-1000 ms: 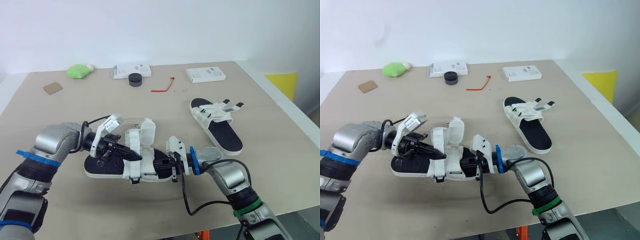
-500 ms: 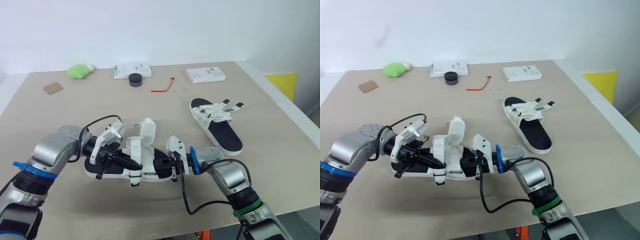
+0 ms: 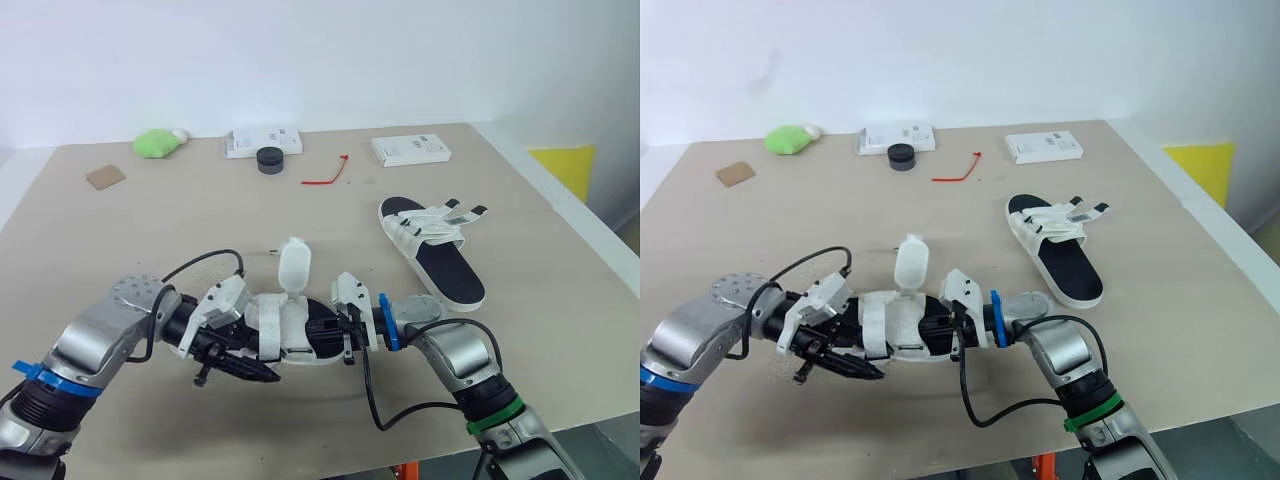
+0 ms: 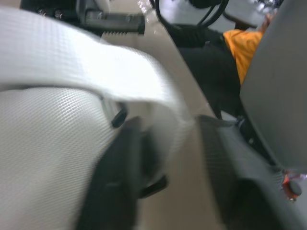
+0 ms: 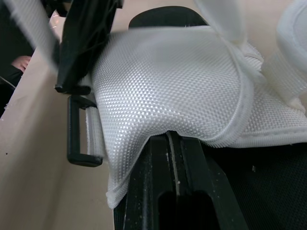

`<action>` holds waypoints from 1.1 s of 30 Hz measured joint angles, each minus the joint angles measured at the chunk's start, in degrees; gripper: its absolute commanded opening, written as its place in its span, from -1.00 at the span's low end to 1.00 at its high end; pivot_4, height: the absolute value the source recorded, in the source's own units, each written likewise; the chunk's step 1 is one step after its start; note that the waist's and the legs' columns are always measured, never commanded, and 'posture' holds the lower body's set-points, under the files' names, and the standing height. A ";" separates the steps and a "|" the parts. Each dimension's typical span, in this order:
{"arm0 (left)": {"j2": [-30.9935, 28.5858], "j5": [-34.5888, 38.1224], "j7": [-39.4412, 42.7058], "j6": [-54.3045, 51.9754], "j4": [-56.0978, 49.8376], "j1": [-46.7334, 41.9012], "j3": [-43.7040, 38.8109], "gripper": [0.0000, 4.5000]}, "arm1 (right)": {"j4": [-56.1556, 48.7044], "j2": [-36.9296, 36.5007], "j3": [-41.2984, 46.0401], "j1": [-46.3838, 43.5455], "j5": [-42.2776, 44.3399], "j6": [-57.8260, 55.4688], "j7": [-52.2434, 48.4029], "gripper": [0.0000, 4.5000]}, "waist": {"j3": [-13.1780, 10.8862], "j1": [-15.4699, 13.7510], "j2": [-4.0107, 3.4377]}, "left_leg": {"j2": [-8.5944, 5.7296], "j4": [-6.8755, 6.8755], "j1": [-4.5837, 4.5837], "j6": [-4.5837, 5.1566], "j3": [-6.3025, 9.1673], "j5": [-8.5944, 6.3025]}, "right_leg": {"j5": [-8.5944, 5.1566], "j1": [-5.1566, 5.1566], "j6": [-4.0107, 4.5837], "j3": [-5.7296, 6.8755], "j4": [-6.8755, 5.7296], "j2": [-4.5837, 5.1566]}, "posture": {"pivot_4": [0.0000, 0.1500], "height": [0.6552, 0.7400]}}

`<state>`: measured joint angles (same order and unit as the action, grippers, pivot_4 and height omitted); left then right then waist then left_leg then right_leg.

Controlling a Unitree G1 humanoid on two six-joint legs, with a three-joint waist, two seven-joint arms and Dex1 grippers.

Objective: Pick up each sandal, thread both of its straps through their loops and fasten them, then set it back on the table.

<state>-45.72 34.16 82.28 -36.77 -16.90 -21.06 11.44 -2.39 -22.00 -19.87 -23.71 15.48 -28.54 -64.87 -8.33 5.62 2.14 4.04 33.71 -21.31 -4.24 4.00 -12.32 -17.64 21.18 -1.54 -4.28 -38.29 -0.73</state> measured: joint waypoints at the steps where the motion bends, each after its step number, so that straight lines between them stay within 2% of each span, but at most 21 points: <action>1: 0.16 0.88 -0.87 -0.97 -0.18 -0.16 -0.31 0.45 | 0.00 0.01 0.00 0.00 0.00 0.00 0.02 -1.00 | 0.00 0.00 0.00 | 0.00 0.01 0.00 0.00 0.00 0.00 | 0.01 0.00 -0.01 0.00 -0.01 0.00 | 1.00 1.00; 6: -2.06 7.03 -2.02 -7.48 -1.73 -1.59 -4.26 0.45 | 0.00 0.08 0.00 -0.03 0.01 -0.04 0.01 -1.00 | -0.02 0.00 0.00 | 0.00 0.02 0.00 0.02 0.00 -0.01 | 0.00 0.02 0.00 0.01 -0.05 -0.01 | 1.00 1.00; 9: -4.36 8.10 -1.90 -8.78 -2.31 -2.26 -5.45 0.45 | 0.00 0.15 0.00 -0.03 0.01 -0.06 0.00 -1.00 | -0.02 0.02 -0.01 | 0.00 0.02 0.01 0.02 -0.01 -0.01 | -0.01 0.03 0.00 0.00 -0.05 -0.01 | 1.00 1.00; 11: -9.68 8.15 0.60 -9.43 -2.22 -2.11 -5.69 0.45 | 0.00 0.21 0.00 -0.05 0.02 -0.06 -0.05 -1.00 | -0.06 0.05 -0.02 | 0.02 0.01 0.01 0.03 0.00 -0.02 | -0.02 0.05 0.03 0.01 -0.07 -0.03 | 1.00 1.00; 15: -15.10 8.65 3.93 -9.94 -1.80 -2.03 -7.44 0.45 | 0.01 0.20 0.00 -0.06 0.02 -0.08 -0.10 -1.00 | -0.12 0.03 -0.11 | 0.02 0.01 0.01 0.03 -0.01 -0.02 | -0.03 0.06 0.04 0.01 -0.07 -0.03 | 1.00 1.00; 20: -19.12 9.34 6.33 -9.81 -3.59 4.71 -9.88 0.45 | 0.01 0.27 -0.02 -0.13 0.04 -0.24 -0.31 -1.00 | -0.18 0.10 -0.22 | 0.06 -0.03 0.01 0.07 -0.07 -0.05 | -0.09 0.08 0.10 0.00 -0.08 -0.03 | 1.00 1.00; 21: -19.24 9.28 6.32 -8.69 -5.98 9.05 -10.63 0.45 | 0.02 0.42 -0.05 -0.09 0.06 -0.34 -0.31 -1.00 | -0.21 0.11 -0.26 | 0.10 -0.03 0.01 0.07 -0.08 -0.05 | -0.11 0.13 0.12 -0.01 -0.10 -0.04 | 1.00 1.00; 23: -19.19 9.07 6.07 -7.95 -7.38 11.12 -10.68 0.45 | 0.02 0.38 -0.05 -0.13 0.06 -0.43 -0.32 -1.00 | -0.24 0.07 -0.25 | 0.16 -0.02 0.00 0.06 -0.13 -0.07 | -0.13 0.14 0.16 -0.01 -0.13 -0.08 | 1.00 1.00; 26: -13.56 6.52 0.36 -3.13 -10.51 18.59 -11.26 0.45 | 0.02 0.41 -0.06 -0.11 0.05 -0.55 -0.26 -1.00 | -0.26 0.01 -0.32 | 0.21 -0.02 0.06 0.03 -0.21 -0.09 | -0.13 0.11 0.18 -0.05 -0.14 -0.09 | 1.00 1.00; 30: -5.81 1.92 -7.16 3.17 -10.61 22.34 -10.79 0.45 | -0.04 0.35 -0.06 -0.05 0.05 -0.65 -0.13 -1.00 | -0.22 -0.17 -0.25 | 0.25 0.02 0.10 0.01 -0.23 -0.10 | -0.15 0.10 0.23 -0.05 -0.23 -0.11 | 1.00 1.00; 33: -4.68 0.68 -9.38 4.62 -10.61 23.61 -10.30 0.45 | -0.37 0.34 -0.06 0.06 0.05 -0.96 -0.06 -1.00 | -0.21 -0.23 -0.17 | 0.30 0.02 0.09 0.02 -0.22 -0.12 | -0.17 0.11 0.26 -0.05 -0.24 -0.18 | 1.00 1.00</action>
<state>-50.40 34.84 72.90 -32.15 -27.51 2.54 1.14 -2.75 -21.66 -19.93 -23.65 15.53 -29.50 -64.93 -8.54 5.39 1.96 4.34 33.72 -21.22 -4.22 3.78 -12.43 -17.81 21.29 -1.28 -4.34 -38.53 -0.90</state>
